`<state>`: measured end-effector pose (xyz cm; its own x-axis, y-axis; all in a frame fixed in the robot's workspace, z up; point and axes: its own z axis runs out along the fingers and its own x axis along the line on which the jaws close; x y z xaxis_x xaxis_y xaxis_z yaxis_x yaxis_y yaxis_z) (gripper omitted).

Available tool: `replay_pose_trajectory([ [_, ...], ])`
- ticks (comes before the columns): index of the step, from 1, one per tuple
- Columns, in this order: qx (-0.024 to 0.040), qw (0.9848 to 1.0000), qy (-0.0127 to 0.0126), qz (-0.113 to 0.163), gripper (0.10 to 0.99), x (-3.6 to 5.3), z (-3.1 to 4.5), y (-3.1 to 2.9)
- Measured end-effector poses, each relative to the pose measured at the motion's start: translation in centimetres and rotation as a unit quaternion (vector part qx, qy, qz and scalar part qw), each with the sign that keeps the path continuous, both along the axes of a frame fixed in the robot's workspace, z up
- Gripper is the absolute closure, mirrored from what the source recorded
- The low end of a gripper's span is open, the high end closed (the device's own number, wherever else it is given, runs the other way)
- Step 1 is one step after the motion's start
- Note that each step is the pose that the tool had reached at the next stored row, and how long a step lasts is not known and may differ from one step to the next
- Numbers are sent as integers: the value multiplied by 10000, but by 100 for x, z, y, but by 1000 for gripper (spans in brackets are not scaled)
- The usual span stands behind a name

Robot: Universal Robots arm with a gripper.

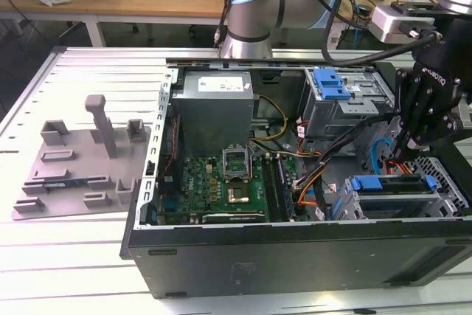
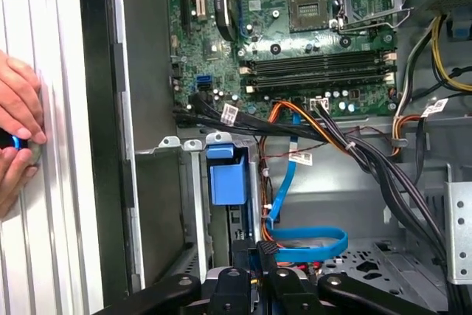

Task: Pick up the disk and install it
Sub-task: 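Insert the second disk wire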

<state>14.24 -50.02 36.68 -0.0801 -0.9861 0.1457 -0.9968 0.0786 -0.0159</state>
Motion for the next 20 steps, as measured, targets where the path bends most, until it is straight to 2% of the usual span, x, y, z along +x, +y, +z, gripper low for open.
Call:
replay_pose_trajectory([
  [1, 54, 10000, -16, 1, 925, -14, 0, -17],
  [2, 95, 10000, -20, 1, 925, -29, 0, -46],
  [3, 117, 9999, -20, 6, 925, -33, -1, -114],
  [4, 117, 9999, -21, 14, 925, -33, 0, -132],
  [7, 130, 9999, -20, 84, 925, -34, 0, -151],
  [9, 195, 9996, -19, 211, 925, -34, 0, -153],
  [11, 233, 9994, -21, 265, 925, -34, -2, -156],
  [14, 391, 9988, -35, 292, 925, -34, -6, -218],
  [15, 458, 9985, -38, 292, 925, -34, -11, -261],
  [17, 541, 9981, -40, 292, 925, -35, -23, -309],
  [18, 582, 9979, -42, 292, 925, -35, -41, -312],
  [20, 613, 9977, -42, 295, 925, -34, -59, -313],
])
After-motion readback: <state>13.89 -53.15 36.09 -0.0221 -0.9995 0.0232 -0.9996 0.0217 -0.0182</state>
